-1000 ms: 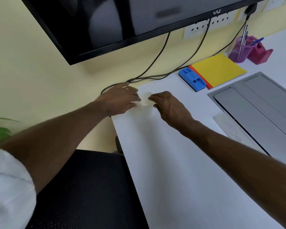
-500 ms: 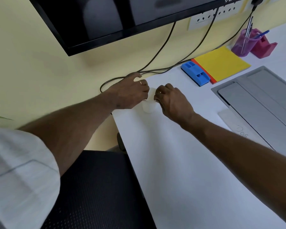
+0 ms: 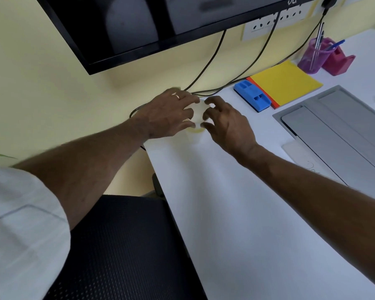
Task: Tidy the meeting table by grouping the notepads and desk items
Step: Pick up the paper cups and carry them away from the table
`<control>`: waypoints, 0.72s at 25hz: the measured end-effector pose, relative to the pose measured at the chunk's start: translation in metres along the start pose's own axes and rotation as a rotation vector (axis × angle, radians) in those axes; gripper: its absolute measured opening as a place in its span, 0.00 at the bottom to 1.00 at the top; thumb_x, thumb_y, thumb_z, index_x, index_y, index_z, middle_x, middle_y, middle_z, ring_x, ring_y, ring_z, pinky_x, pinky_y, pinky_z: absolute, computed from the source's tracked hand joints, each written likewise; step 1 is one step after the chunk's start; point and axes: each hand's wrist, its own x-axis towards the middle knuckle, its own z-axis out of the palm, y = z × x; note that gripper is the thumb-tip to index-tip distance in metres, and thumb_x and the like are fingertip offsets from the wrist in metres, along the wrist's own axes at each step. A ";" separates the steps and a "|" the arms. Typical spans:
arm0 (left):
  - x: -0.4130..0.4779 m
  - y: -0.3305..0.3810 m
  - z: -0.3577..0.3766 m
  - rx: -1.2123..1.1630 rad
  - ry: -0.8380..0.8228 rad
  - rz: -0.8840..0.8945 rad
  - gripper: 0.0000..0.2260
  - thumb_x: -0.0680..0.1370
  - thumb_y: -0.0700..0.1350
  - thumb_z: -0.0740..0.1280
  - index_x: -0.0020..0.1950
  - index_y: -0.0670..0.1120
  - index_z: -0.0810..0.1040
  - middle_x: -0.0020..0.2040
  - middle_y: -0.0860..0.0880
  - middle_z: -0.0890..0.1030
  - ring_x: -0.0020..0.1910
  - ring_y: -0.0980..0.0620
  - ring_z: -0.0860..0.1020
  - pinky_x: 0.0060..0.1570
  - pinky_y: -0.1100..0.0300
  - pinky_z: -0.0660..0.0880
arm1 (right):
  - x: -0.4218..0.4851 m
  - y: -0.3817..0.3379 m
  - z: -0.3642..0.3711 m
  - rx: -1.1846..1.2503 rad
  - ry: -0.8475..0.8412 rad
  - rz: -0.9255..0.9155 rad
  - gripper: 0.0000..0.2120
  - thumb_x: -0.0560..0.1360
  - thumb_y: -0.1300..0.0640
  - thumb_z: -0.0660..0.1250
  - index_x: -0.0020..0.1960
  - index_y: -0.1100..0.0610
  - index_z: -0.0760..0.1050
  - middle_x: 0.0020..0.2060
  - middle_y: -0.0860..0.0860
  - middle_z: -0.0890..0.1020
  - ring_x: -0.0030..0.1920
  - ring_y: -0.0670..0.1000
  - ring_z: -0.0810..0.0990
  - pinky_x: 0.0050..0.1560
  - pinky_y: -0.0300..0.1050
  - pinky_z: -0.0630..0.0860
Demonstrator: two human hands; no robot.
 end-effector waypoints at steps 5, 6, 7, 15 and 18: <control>0.014 0.009 -0.030 -0.147 0.034 -0.023 0.14 0.84 0.53 0.62 0.56 0.43 0.79 0.77 0.41 0.67 0.71 0.40 0.71 0.71 0.43 0.68 | -0.014 -0.003 -0.032 0.110 0.131 0.103 0.12 0.75 0.50 0.73 0.55 0.56 0.80 0.73 0.53 0.71 0.59 0.55 0.80 0.49 0.52 0.83; 0.019 0.015 -0.036 -0.240 0.040 -0.052 0.13 0.83 0.53 0.64 0.57 0.44 0.78 0.78 0.42 0.65 0.71 0.40 0.71 0.68 0.44 0.71 | -0.021 -0.002 -0.038 0.130 0.156 0.119 0.12 0.75 0.50 0.73 0.54 0.56 0.80 0.73 0.53 0.71 0.61 0.55 0.80 0.53 0.52 0.82; 0.024 0.023 -0.041 -0.320 0.051 -0.084 0.14 0.81 0.53 0.66 0.59 0.45 0.76 0.79 0.43 0.63 0.72 0.41 0.70 0.64 0.45 0.75 | -0.030 0.000 -0.044 0.149 0.179 0.133 0.12 0.75 0.50 0.73 0.54 0.56 0.80 0.73 0.53 0.71 0.64 0.55 0.78 0.57 0.51 0.80; 0.077 0.112 -0.056 -0.919 -0.076 -0.263 0.41 0.69 0.54 0.80 0.77 0.54 0.64 0.72 0.52 0.73 0.68 0.53 0.71 0.69 0.50 0.72 | -0.133 0.027 -0.069 0.540 0.293 0.428 0.34 0.72 0.54 0.77 0.72 0.57 0.66 0.67 0.53 0.76 0.63 0.52 0.78 0.62 0.51 0.80; 0.088 0.150 -0.054 -1.052 -0.164 -0.281 0.45 0.67 0.48 0.82 0.78 0.55 0.62 0.73 0.51 0.72 0.69 0.55 0.71 0.66 0.56 0.73 | -0.174 0.031 -0.067 0.619 0.310 0.539 0.40 0.69 0.53 0.79 0.74 0.56 0.62 0.67 0.53 0.76 0.63 0.49 0.78 0.62 0.46 0.80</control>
